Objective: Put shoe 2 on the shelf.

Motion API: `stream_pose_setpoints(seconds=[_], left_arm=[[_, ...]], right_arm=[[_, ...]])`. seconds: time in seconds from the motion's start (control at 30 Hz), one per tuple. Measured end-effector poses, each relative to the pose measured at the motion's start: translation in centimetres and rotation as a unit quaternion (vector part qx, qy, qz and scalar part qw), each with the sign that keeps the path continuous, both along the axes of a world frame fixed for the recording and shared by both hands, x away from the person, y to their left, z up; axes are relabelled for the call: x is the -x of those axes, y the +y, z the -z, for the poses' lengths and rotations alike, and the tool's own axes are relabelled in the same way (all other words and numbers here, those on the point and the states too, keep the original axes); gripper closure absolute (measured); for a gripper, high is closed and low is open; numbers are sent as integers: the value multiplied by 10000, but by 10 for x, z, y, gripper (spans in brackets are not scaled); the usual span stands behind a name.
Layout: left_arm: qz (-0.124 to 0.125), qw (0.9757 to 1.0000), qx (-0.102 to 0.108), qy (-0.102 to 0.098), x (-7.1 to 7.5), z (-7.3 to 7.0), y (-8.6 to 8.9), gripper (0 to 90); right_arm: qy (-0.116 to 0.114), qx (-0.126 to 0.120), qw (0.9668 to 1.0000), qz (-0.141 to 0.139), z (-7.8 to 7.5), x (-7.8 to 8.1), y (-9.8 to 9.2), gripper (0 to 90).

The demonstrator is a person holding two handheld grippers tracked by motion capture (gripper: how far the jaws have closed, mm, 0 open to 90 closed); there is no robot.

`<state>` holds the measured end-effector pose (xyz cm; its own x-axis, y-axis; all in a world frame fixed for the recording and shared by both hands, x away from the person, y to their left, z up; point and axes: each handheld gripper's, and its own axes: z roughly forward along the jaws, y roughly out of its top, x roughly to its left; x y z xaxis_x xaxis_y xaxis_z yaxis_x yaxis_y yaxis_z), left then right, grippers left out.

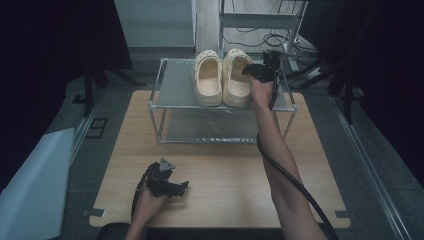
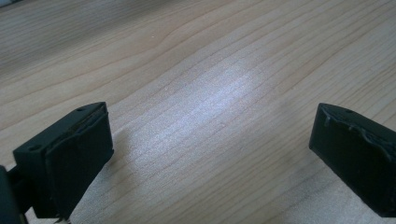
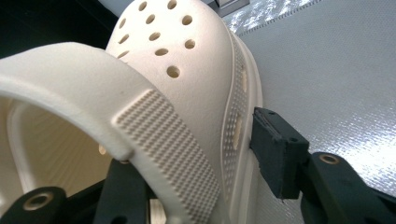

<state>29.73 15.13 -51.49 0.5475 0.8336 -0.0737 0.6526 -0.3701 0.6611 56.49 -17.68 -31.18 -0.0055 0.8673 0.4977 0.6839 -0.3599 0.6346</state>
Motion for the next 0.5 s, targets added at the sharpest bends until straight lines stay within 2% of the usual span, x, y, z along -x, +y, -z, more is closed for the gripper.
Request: stream_pose_setpoints(seconds=[0.17, 0.23, 0.27, 0.3, 0.33, 0.47, 0.5], left_arm=[[1, 10000, -2, 0, 0, 0, 0, 0], [3, 10000, -8, 1, 0, 1, -1, 0], [6, 10000, -13, 2, 0, 1, -1, 0], [10, 10000, -18, 6, 0, 1, -1, 0], [43, 10000, -41, 31, 0, 1, -1, 0], [47, 10000, -46, 28, 0, 1, -3, 0], [47, 10000, -46, 28, 0, 1, -3, 0]], right_arm=[[-95, 216, 9997, -76, 2, -3, 7, 416], [-122, 205, 9997, -98, 2, -3, 8, 399], [-164, 179, 9995, -193, 2, -3, 8, 337], [-164, 179, 9995, -193, 2, -3, 8, 337], [-211, 130, 9989, -392, 2, -4, 8, 286], [-297, 48, 9972, -680, 1, -2, 5, 244], [-297, 48, 9972, -680, 1, -2, 5, 244]])
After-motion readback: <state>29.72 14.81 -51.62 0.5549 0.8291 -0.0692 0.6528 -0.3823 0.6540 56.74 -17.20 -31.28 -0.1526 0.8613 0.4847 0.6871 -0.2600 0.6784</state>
